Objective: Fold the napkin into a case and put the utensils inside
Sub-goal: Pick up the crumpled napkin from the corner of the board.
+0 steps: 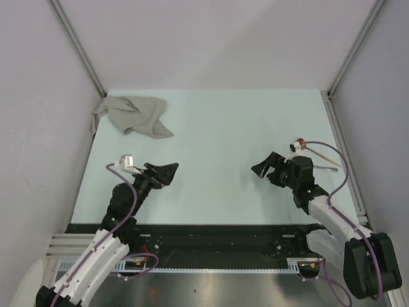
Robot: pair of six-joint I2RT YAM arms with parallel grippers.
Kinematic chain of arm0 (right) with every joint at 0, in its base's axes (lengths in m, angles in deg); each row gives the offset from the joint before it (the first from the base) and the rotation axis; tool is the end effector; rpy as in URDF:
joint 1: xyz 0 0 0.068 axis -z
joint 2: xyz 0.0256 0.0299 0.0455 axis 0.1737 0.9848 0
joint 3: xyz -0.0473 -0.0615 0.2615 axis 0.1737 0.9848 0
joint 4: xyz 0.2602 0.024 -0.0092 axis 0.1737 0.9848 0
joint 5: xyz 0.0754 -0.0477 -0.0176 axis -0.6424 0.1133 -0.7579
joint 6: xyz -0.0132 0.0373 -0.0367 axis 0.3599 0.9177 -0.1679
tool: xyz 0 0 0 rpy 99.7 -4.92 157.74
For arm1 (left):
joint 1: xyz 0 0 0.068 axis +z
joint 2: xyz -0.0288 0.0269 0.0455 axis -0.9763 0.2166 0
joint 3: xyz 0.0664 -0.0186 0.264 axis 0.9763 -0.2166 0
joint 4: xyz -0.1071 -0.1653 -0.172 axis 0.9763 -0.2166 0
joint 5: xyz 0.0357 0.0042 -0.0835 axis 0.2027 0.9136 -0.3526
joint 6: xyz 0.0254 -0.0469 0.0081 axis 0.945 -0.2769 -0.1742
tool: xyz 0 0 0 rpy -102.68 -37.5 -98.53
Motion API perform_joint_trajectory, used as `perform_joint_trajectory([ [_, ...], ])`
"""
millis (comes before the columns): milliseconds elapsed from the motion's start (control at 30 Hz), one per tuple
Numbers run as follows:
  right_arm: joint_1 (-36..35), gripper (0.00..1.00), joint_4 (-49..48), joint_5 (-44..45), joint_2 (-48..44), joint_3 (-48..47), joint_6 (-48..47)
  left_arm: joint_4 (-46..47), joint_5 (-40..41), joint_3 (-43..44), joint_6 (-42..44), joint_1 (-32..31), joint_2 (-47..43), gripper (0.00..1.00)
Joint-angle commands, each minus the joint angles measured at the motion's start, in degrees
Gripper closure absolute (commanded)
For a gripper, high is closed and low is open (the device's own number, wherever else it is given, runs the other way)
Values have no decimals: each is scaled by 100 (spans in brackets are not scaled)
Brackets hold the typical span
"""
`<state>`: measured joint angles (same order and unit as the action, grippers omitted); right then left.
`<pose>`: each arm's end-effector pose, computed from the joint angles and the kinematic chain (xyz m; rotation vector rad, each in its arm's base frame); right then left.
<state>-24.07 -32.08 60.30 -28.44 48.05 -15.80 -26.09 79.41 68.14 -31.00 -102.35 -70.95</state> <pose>0.1858 0.0560 0.1817 0.3093 2.1325 0.8272 0.1187 -0.0550 0.2097 -0.3294 1.5845 -1.0023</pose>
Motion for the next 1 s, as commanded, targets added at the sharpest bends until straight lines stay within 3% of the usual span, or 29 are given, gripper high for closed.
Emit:
perform_joint_trajectory([
  [0,-79,0,264,-32,1056,-1121,-613,-638,-1108,1993,671,761,1520,0],
  [100,-245,0,87,-235,2153,-1781,-815,-1680,-2191,3346,750,1421,3287,0],
  [167,-508,0,175,-183,2692,-2624,-903,-2281,-2142,3974,874,1728,4439,0],
  [233,-685,0,289,-191,3664,-3640,-921,-3098,-1338,4844,997,2062,5359,1],
  [333,-896,0,404,-568,5052,-4742,-798,-3574,-606,5847,655,2459,6224,6],
  [433,-1133,0,640,-824,5917,-6122,-692,-3242,-33,6620,610,2767,7209,12],
  [467,-1194,0,693,-659,6338,-6752,-666,-3302,525,6884,541,2776,7759,12],
  [600,-1458,0,1343,-166,7202,-7906,-491,-3547,943,8253,208,2794,9043,13],
  [867,-1661,1,1055,108,8143,-8964,300,-4515,1761,9979,-399,2838,10822,15],
  [967,-1731,4,213,-76,8451,-8921,1246,-4376,1752,10121,-549,2899,11078,16],
])
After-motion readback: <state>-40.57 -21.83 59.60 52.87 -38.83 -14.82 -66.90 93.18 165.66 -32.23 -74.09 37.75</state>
